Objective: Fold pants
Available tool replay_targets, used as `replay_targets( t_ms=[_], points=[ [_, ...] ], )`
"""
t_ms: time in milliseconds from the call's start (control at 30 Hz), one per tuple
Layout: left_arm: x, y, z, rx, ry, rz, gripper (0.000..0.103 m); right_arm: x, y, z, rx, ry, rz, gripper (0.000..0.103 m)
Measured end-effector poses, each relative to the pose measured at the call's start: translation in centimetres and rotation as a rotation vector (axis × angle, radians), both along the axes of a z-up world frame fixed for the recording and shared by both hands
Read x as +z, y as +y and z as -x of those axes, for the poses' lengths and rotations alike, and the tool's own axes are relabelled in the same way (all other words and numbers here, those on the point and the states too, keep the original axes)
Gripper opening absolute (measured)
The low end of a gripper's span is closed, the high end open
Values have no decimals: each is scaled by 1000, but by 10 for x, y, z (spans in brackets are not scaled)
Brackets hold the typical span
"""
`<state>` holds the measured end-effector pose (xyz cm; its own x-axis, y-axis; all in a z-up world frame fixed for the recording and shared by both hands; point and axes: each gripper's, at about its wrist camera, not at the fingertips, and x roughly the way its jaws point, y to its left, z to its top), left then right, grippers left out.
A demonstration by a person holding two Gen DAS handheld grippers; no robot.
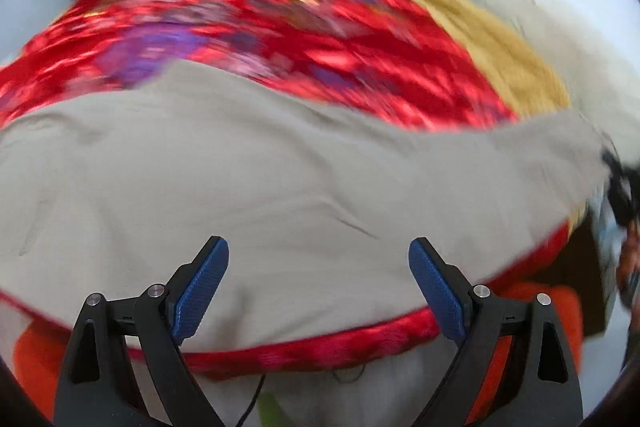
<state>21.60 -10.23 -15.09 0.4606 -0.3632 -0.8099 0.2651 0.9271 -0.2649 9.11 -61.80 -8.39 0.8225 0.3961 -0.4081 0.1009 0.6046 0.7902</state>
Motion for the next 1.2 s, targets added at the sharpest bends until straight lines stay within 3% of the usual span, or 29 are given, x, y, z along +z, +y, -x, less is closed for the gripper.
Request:
replay_targets(
  t_ms=[200,333,500,767,900,1000,1033,1067,1133,1200],
  points=[
    [25,102,8,224,-54,60,93,66,76,-20,157,-117,55,7],
    [14,134,17,286,-62,76,93,97,138,-39,269,-170,77,7],
    [-13,158,29,319,-19,125,93,104,213,-59,380,-185,80,7],
    [-24,192,44,379,-18,183,93,62,345,-103,545,-123,81,8],
    [-29,204,45,410,-19,186,93,13,415,-126,613,-45,75,9],
    [-34,212,46,444,-11,183,93,-29,456,-135,645,68,124,24],
    [-36,215,46,460,-5,183,93,-48,468,-133,666,105,114,41],
    [-36,218,45,473,-2,184,93,-57,469,-132,667,117,101,46],
    [-36,223,46,493,-6,186,93,-64,460,-120,642,105,57,46],
    [-33,222,46,502,-17,178,93,-61,427,-105,572,55,41,46]
  ],
)
